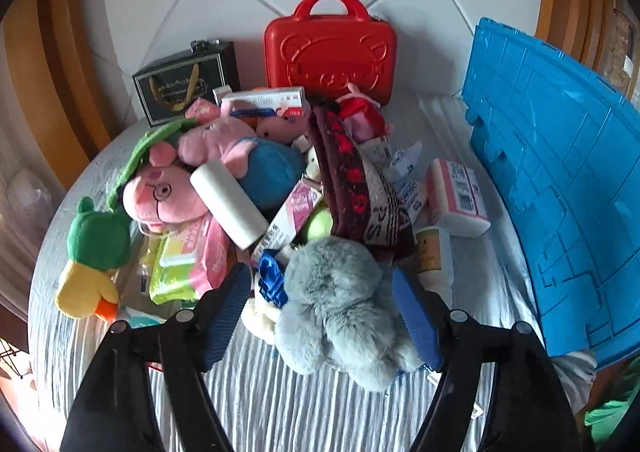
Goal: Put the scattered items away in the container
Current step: 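Carry the grey plush and floss box into the blue crate and open both tools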
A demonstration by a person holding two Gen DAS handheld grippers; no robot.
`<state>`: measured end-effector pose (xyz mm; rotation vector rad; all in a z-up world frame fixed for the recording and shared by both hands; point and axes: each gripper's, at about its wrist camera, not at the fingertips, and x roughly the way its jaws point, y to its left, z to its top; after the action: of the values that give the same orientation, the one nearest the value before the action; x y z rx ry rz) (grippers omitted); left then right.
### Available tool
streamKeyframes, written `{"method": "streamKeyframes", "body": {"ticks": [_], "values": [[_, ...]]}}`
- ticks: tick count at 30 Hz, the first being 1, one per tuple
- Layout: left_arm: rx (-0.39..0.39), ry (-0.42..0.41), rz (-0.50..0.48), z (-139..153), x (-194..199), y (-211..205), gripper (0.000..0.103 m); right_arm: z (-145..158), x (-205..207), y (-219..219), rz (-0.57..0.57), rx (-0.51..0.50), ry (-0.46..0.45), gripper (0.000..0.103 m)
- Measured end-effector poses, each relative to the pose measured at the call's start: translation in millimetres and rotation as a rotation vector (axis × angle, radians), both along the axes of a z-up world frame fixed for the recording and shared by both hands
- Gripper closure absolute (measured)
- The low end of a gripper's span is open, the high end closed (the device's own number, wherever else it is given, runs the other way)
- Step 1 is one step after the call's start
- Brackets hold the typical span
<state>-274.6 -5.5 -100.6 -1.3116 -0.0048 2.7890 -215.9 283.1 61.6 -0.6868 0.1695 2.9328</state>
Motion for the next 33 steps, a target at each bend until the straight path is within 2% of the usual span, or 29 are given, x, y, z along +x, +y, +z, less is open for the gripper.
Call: {"method": "streamKeyframes", "body": {"ticks": [4,7,9,13,16,17,18,19,21,24,27,30,33], "values": [[0.028,-0.096,0.010,-30.2,-10.1,4.5,0.030,15.1,2.1,30.3,-0.103,0.015,-0.001,0.071],[0.017,-0.155,0.031,-53.1,-18.8,14.0,0.030,16.9,-7.4,70.5,-0.191,0.032,-0.070,0.071],[0.007,-0.176,0.058,-65.9,-25.1,19.1,0.030,16.5,-17.5,96.4,-0.210,0.047,-0.133,0.071],[0.021,-0.240,0.131,-89.6,-41.1,25.9,0.030,7.7,-51.8,143.5,-0.184,0.111,-0.298,0.071],[0.002,-0.264,0.182,-106.9,-50.3,34.0,0.030,-15.1,-86.9,176.4,-0.139,0.141,-0.442,0.071],[-0.007,-0.264,0.195,-110.8,-52.5,36.7,0.030,-28.1,-100.2,192.0,-0.100,0.082,-0.532,0.071],[-0.018,-0.261,0.208,-114.4,-54.8,40.1,0.031,-34.6,-108.3,202.9,-0.053,0.020,-0.559,0.071],[-0.030,-0.257,0.218,-116.6,-56.3,43.0,0.033,-40.3,-115.6,210.1,-0.029,0.007,-0.587,0.071],[-0.065,-0.243,0.240,-119.0,-56.7,48.5,0.047,-56.1,-132.5,227.0,-0.047,0.082,-0.661,0.071],[-0.087,-0.228,0.270,-113.6,-50.5,51.8,0.062,-82.9,-144.6,252.2,-0.050,0.114,-0.761,0.071],[-0.110,-0.172,0.292,-94.0,-39.6,55.7,0.064,-98.9,-142.1,267.2,-0.020,0.131,-0.805,0.071],[-0.135,-0.057,0.312,-52.1,-23.6,63.5,0.065,-100.0,-134.5,280.0,0.002,0.107,-0.810,0.071],[-0.141,0.081,0.316,3.5,-6.5,74.6,0.065,-93.8,-128.0,281.1,0.018,0.149,-0.803,0.071]]}}
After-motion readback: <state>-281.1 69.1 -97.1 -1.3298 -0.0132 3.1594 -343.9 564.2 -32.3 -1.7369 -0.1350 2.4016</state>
